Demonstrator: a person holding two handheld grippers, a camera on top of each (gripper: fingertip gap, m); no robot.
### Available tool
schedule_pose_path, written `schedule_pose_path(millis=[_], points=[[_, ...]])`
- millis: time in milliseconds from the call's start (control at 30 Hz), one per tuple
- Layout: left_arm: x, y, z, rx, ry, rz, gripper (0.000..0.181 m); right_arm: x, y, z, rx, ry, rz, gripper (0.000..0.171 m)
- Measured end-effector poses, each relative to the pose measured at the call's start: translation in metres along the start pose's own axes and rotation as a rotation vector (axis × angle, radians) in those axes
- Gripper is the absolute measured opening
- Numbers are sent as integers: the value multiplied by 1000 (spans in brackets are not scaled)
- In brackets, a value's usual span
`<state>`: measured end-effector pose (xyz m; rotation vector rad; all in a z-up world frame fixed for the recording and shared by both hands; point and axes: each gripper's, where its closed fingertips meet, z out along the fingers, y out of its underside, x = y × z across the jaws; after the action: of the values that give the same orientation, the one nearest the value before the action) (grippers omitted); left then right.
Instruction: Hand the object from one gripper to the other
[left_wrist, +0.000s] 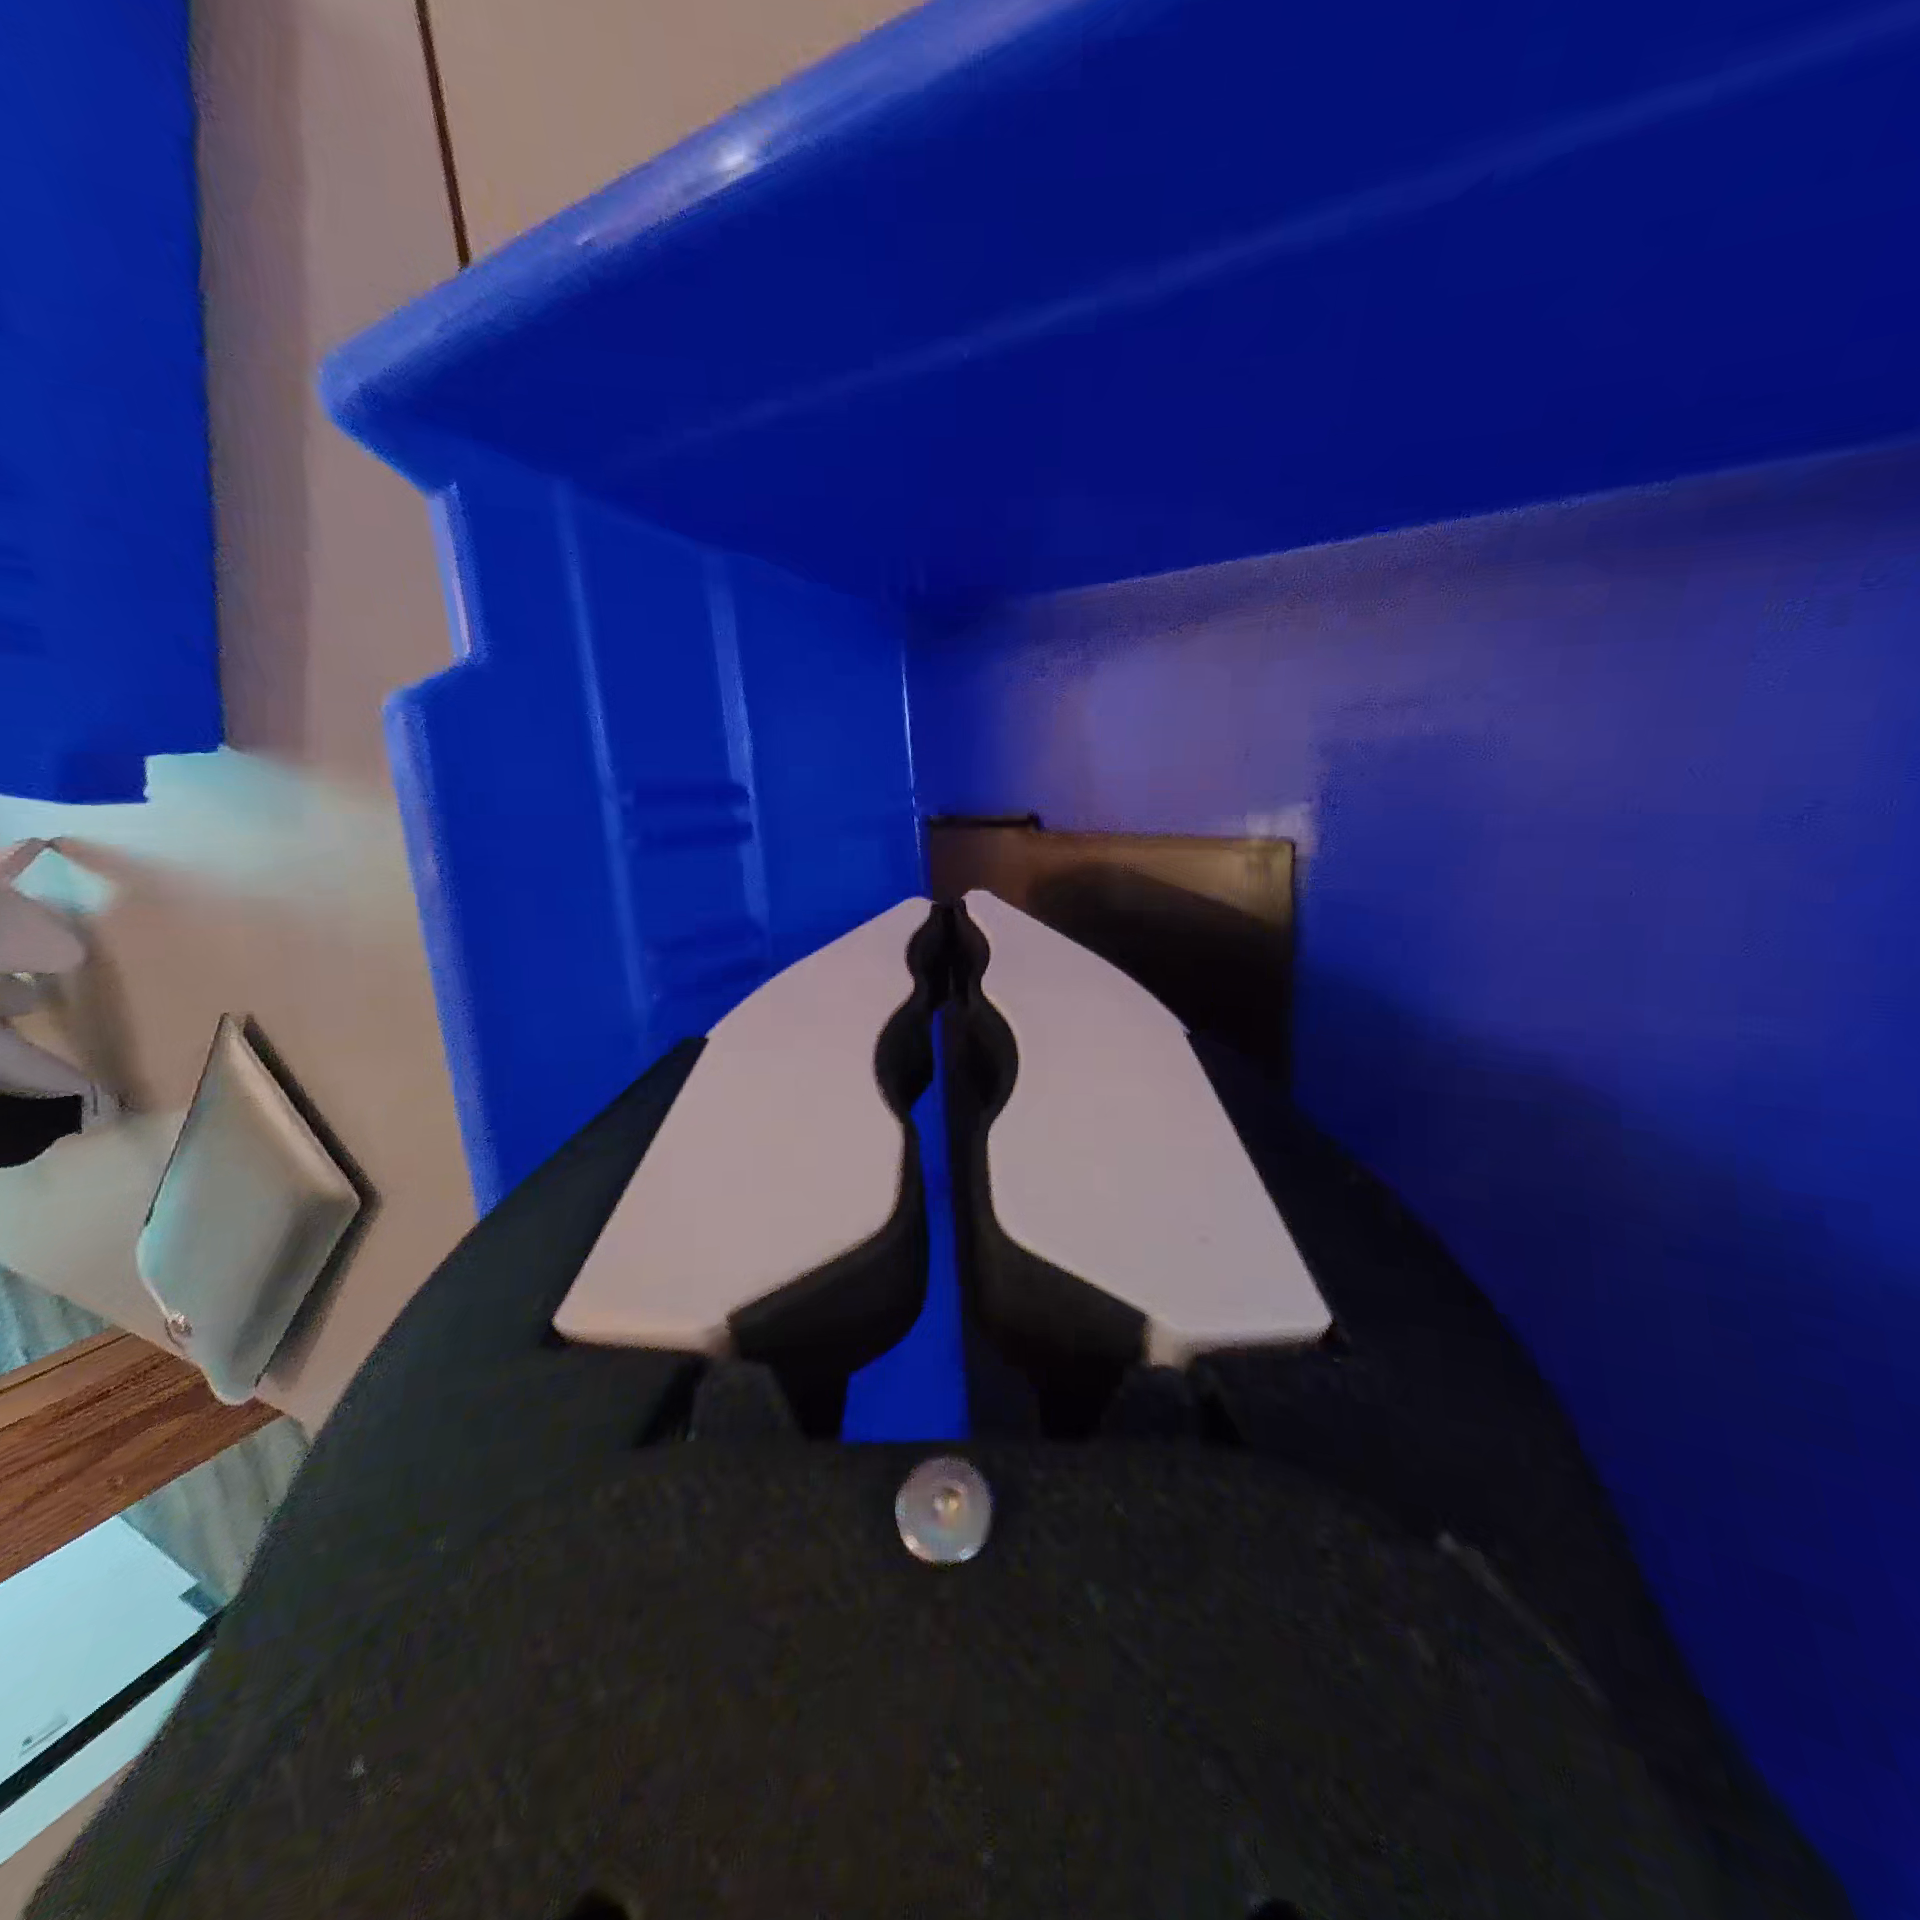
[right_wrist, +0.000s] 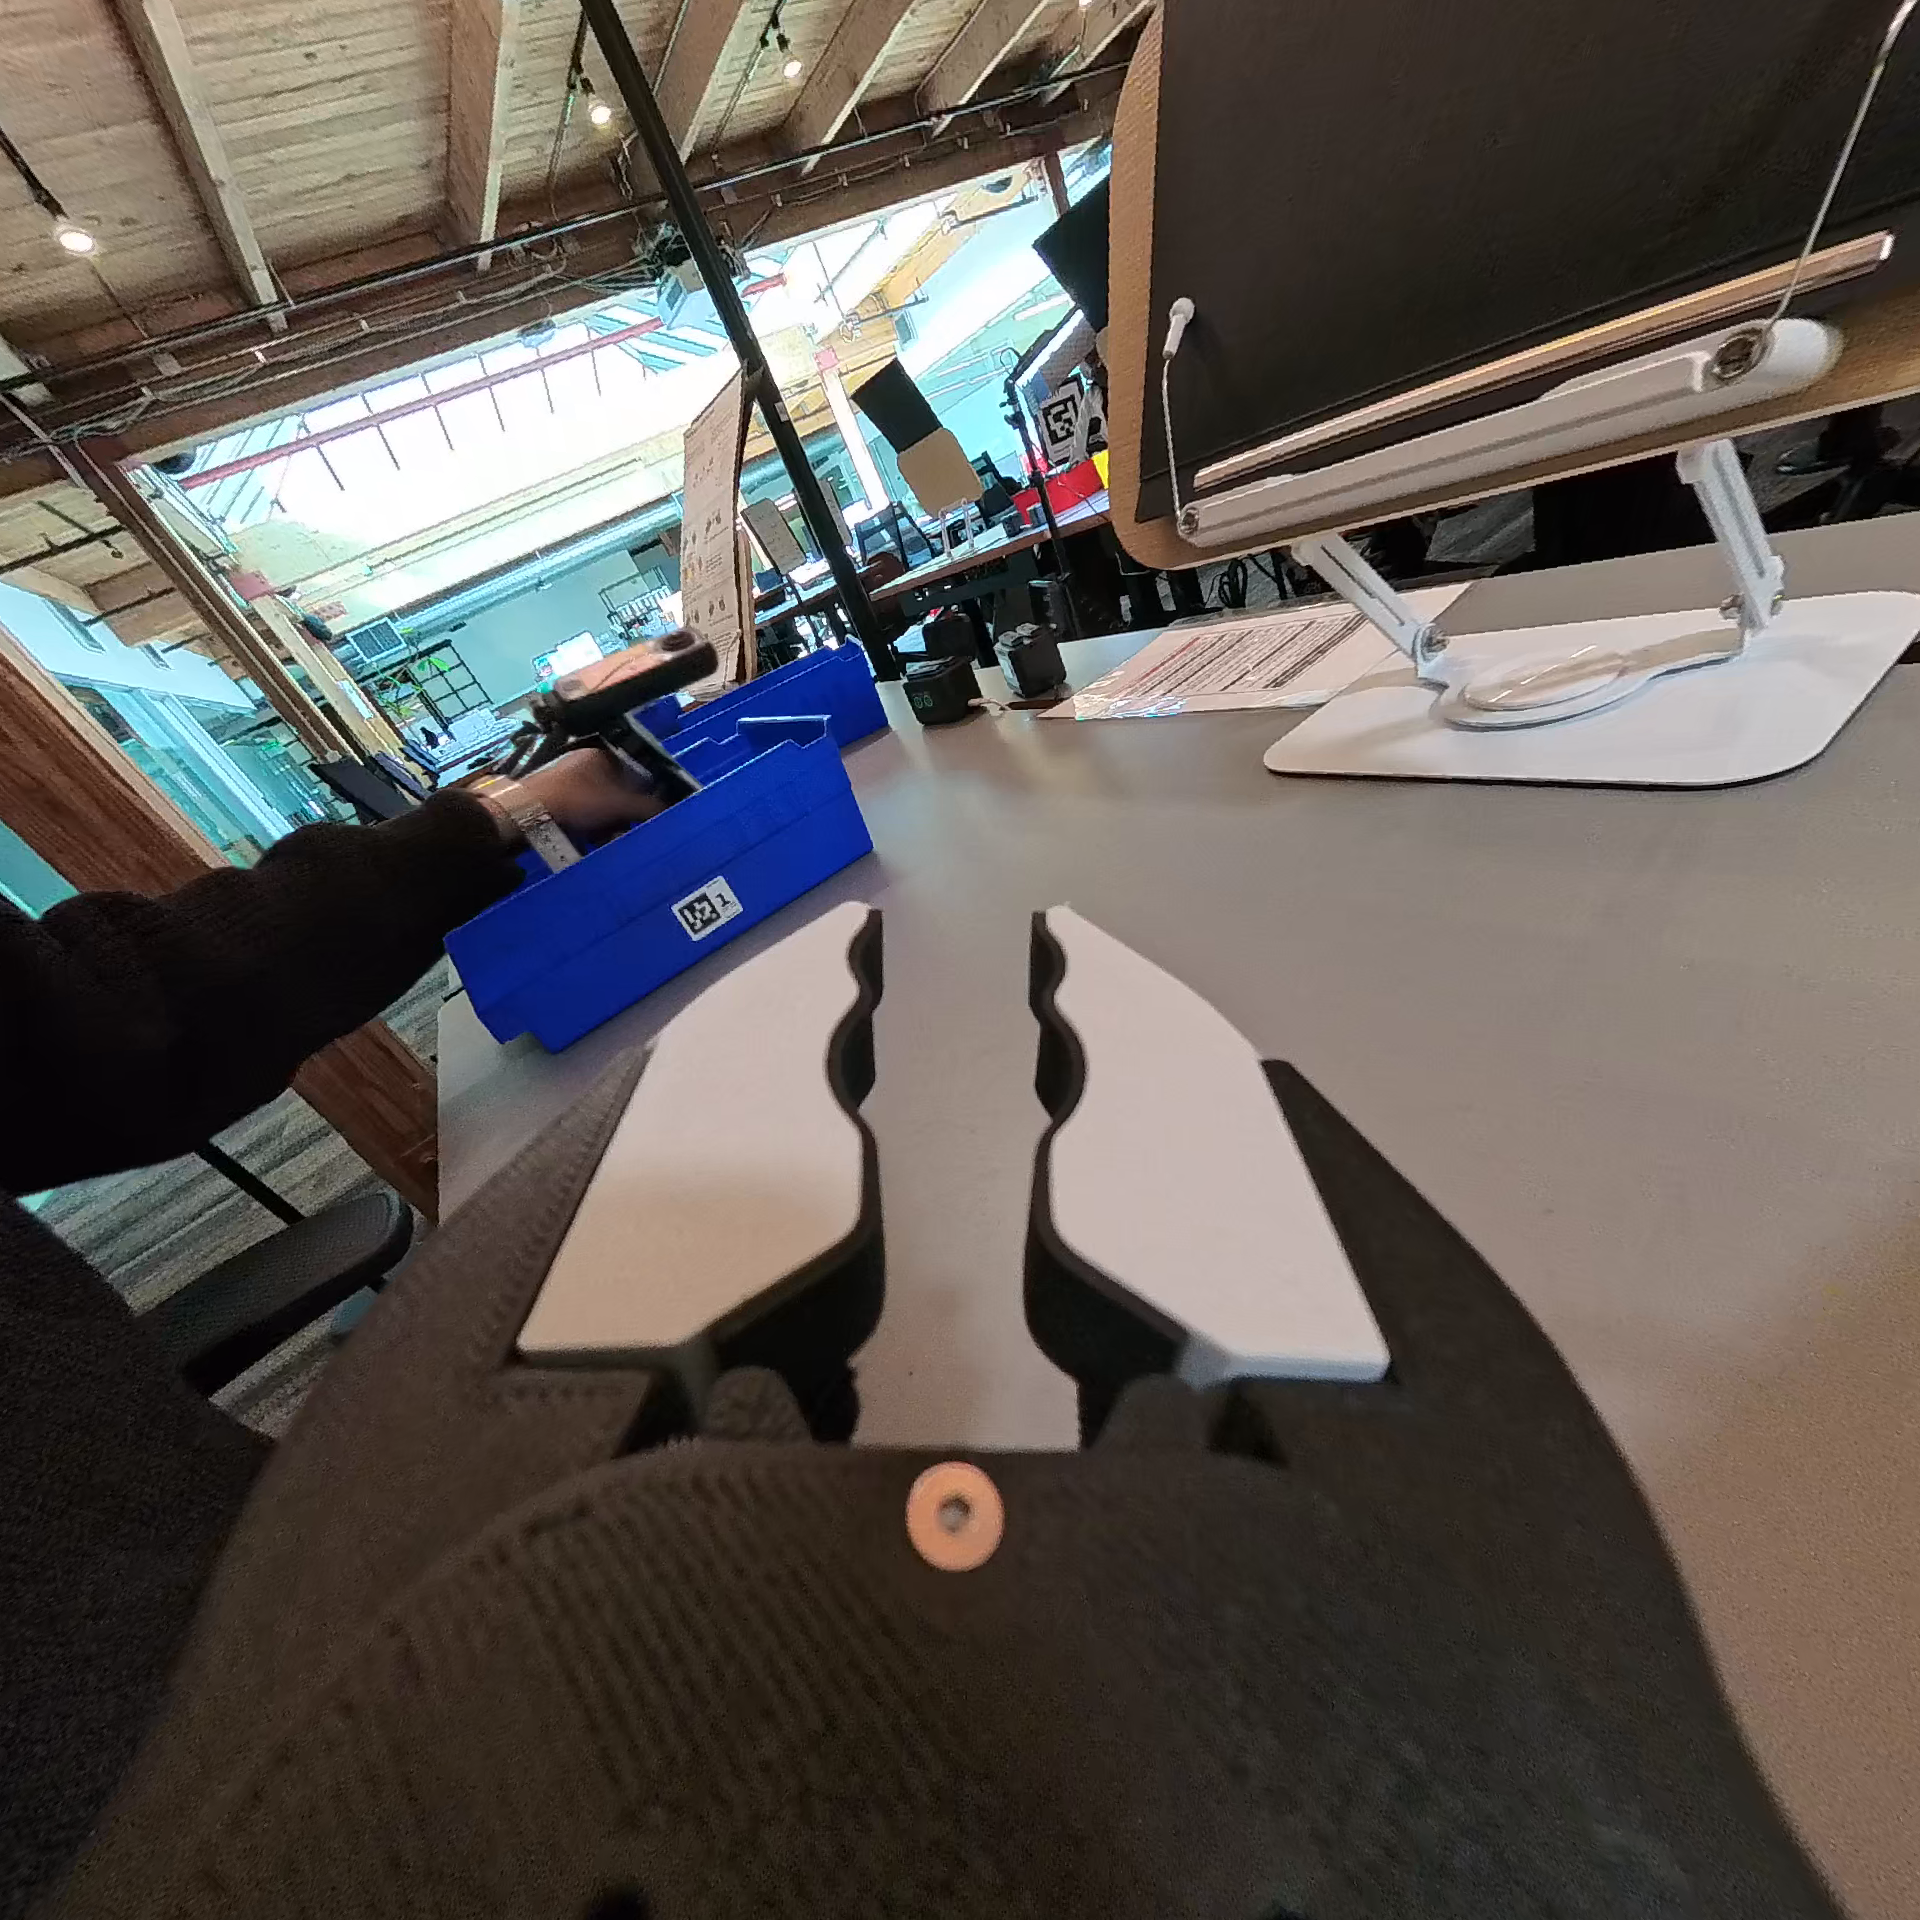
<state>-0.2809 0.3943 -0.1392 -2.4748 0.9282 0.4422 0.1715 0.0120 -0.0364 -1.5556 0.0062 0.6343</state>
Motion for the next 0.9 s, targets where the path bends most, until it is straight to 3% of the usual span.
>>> schedule_pose_path(millis=[233,533,633,700,733,900], points=[[-4,-16,28,-60,53,-67,1,1,-3,-2,12,1,7,27],[-2,-1,35,-249,48,-20,0,4,-4,-3,23,2,26,27],[28,3,20,-303,260,-51,0,4,-5,-4,26,0,31,28],[67,-10,-2,-221,558,-127,0,4,-6,-4,28,-1,31,28],[71,-17,-10,-160,606,-159,0,4,-6,-5,30,0,31,28],[31,-5,-12,-78,326,-120,0,5,-6,-4,34,-5,44,28]])
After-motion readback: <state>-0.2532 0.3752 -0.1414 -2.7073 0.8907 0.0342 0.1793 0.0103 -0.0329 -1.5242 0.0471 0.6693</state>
